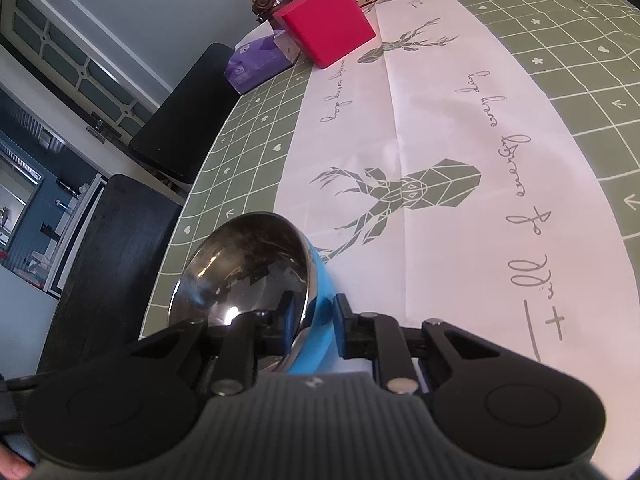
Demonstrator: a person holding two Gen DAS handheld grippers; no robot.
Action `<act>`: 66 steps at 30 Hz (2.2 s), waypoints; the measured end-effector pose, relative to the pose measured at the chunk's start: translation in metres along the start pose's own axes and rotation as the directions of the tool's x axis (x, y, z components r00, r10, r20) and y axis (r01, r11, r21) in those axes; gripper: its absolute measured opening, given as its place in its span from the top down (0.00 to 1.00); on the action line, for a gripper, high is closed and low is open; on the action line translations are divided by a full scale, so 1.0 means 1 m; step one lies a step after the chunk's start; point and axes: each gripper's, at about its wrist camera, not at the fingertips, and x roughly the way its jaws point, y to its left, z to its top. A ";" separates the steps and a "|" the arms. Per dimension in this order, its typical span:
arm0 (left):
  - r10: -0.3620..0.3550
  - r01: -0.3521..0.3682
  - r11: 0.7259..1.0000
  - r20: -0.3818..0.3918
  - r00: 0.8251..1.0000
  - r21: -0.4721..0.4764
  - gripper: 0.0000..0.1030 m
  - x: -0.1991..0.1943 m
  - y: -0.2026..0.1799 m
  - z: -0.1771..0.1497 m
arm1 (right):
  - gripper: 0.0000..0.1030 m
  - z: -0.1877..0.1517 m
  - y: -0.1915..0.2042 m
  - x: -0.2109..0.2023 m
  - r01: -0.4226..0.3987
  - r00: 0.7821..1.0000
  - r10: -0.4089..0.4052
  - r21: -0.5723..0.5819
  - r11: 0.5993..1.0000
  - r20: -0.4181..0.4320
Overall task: Organize plates and bowls
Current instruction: 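Lift the blue bowl with both grippers and carry it toward the orange bowl, then lower the blue bowl into the orange bowl with both grippers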
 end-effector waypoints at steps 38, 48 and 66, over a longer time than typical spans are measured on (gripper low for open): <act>-0.130 0.112 0.976 0.084 0.988 0.188 0.83 -0.203 -0.021 -0.112 | 0.87 -0.085 0.069 -0.225 -0.038 0.996 0.050 -0.152 0.988 0.077; -0.240 0.216 0.954 0.099 0.966 0.207 0.82 -0.222 -0.006 -0.217 | 0.86 -0.163 0.053 -0.283 -0.054 0.997 0.062 -0.183 0.982 0.038; -0.155 0.133 0.962 0.072 0.985 0.240 0.78 -0.201 -0.007 -0.306 | 0.84 -0.237 0.018 -0.271 -0.079 0.991 0.061 -0.153 0.985 -0.119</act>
